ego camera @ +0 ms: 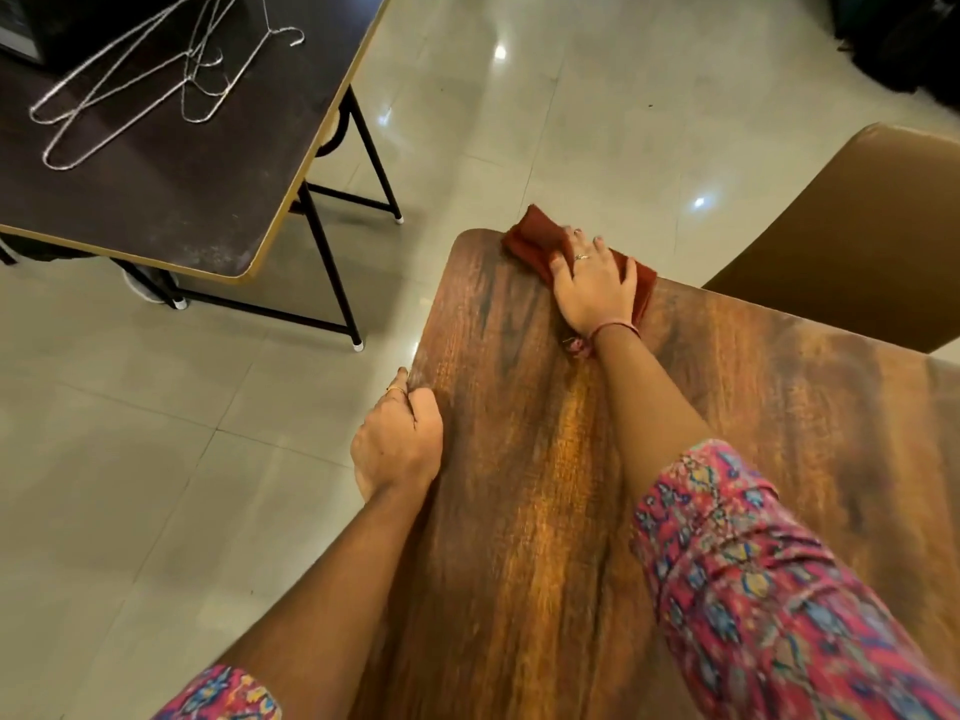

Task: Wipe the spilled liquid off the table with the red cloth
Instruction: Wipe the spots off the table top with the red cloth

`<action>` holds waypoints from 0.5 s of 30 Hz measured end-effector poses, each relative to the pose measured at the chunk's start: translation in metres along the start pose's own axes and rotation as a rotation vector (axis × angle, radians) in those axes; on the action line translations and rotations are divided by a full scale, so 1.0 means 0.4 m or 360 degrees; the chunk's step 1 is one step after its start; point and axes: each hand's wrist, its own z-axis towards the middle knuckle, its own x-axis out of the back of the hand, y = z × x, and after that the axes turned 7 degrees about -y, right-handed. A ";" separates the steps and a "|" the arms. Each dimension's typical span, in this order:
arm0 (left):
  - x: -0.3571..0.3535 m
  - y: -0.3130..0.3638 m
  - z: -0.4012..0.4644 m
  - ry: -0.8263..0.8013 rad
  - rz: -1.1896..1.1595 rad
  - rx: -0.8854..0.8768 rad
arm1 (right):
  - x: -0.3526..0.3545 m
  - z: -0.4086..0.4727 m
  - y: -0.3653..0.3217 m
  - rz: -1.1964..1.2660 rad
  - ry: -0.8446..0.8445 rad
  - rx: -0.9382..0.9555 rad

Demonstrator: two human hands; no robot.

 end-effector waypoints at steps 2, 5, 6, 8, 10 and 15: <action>-0.003 -0.003 0.002 0.0014 0.0041 0.0018 | -0.024 -0.071 -0.001 0.0003 0.0030 0.0076; -0.004 -0.004 0.003 -0.0004 0.0073 0.0012 | -0.076 -0.282 0.014 0.0018 0.0024 0.0254; -0.006 -0.003 0.003 -0.0002 0.0072 0.0010 | -0.092 -0.369 0.023 0.0003 0.0008 0.0312; -0.006 0.000 0.004 0.0009 0.0066 0.0016 | -0.121 -0.523 0.057 -0.0056 -0.0043 0.0398; -0.004 0.003 0.004 0.0010 0.0070 0.0018 | -0.126 -0.591 0.104 -0.0105 -0.0143 0.0471; -0.002 -0.001 0.000 -0.0004 0.0040 0.0034 | -0.025 -0.354 0.170 -0.0029 -0.0119 0.0441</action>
